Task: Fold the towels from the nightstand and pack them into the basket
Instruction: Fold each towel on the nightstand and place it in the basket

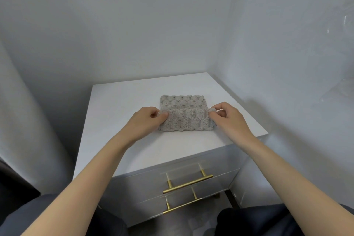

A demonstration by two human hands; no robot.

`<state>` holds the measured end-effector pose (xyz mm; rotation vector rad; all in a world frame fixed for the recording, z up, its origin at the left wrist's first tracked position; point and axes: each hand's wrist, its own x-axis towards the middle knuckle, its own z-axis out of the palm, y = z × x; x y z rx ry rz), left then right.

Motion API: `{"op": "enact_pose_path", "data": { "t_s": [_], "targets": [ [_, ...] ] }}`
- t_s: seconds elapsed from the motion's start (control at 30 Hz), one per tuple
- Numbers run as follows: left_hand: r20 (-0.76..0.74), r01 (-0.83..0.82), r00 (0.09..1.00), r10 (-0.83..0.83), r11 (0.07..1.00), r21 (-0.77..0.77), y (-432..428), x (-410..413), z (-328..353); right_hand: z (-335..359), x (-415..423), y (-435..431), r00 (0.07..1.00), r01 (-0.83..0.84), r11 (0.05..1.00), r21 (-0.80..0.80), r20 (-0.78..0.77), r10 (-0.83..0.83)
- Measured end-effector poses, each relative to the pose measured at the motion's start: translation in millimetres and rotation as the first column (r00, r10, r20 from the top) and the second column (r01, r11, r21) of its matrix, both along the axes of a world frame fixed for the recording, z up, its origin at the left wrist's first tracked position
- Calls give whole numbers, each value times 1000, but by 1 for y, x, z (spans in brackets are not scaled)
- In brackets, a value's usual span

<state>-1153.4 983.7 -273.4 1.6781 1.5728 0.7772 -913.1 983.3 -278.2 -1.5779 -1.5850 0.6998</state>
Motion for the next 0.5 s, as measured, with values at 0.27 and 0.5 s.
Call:
{"op": "enact_pose_path", "data": {
  "t_s": [0.27,0.5],
  "targets": [
    [-181,-149,971,159,987,63,7,6,-7,-3,-6,5,986,146,987,-74,86,-140],
    [-273,-221,924,269,956,195,7,13,-14,-4,-19,1,916,161,967,200,334,-222]
  ]
}}
